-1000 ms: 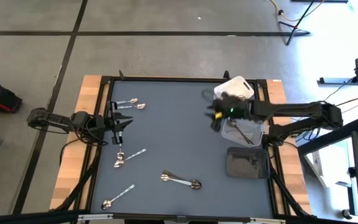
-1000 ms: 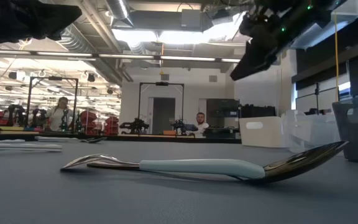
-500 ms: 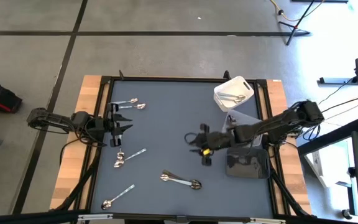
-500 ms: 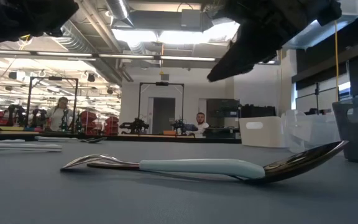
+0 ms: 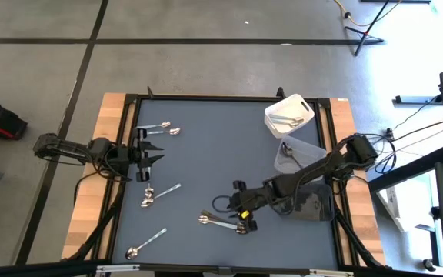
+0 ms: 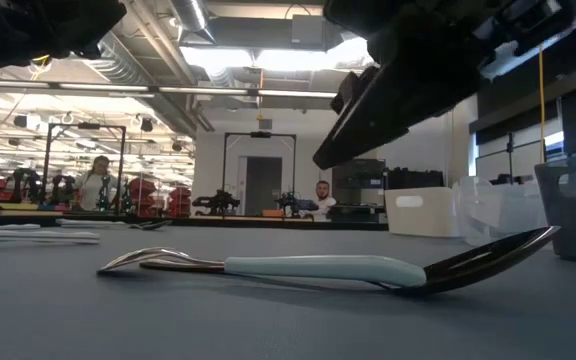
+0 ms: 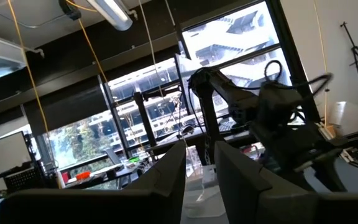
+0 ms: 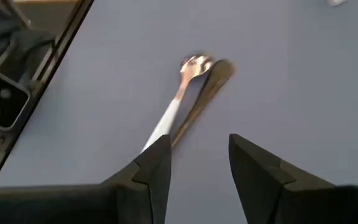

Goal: Sort silverware by color (type)
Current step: Put the bottom light blue spoon into the white bin

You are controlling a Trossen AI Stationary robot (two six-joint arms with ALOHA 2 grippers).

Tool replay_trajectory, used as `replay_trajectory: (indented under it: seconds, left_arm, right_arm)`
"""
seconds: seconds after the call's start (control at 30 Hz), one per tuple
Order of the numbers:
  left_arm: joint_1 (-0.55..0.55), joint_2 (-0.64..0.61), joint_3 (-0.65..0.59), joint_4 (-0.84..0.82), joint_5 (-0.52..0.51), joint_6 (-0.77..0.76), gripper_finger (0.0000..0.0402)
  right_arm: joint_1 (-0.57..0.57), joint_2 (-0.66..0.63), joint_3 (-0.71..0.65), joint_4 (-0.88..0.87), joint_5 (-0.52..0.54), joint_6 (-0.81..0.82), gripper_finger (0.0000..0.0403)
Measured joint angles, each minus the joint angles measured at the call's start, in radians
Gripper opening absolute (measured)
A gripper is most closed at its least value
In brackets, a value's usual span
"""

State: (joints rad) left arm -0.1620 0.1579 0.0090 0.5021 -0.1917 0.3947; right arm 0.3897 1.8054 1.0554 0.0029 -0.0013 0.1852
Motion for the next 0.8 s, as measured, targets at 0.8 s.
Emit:
replay_trajectory:
  seconds: [0.8]
  left_arm:
    - [0.000, 0.000, 0.000, -0.110, 0.003, -0.176, 0.0080]
  right_arm:
    - [0.089, 0.130, 0.018, 0.105, 0.144, 0.183, 0.0150]
